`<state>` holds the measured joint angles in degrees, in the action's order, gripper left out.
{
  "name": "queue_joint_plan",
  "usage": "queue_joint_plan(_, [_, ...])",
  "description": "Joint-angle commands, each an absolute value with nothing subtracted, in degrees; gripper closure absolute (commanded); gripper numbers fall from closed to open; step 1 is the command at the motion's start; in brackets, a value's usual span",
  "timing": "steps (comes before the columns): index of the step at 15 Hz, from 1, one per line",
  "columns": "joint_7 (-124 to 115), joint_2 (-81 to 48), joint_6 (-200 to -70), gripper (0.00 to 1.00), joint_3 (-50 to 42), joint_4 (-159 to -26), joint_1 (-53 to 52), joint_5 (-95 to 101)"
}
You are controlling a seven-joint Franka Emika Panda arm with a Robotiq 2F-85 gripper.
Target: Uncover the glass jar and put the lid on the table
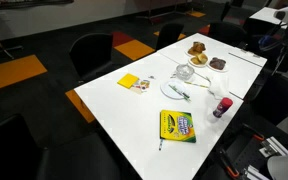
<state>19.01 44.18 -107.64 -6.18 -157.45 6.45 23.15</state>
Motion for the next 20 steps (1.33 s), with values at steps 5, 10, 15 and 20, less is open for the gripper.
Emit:
queue_joint_plan(5, [14.71, 37.69, -113.57, 0.00, -9.43, -154.58, 7.35, 23.50])
queue_joint_plan(10, [11.49, 26.68, -125.54, 0.00, -13.02, -149.40, 9.02, 22.47])
queue_joint_plan(15, [13.58, 12.27, -130.22, 0.00, -15.13, -139.66, 8.31, 16.42])
queue_joint_plan(20, [23.12, 0.30, -129.09, 0.00, -14.78, -128.82, 7.83, 4.07])
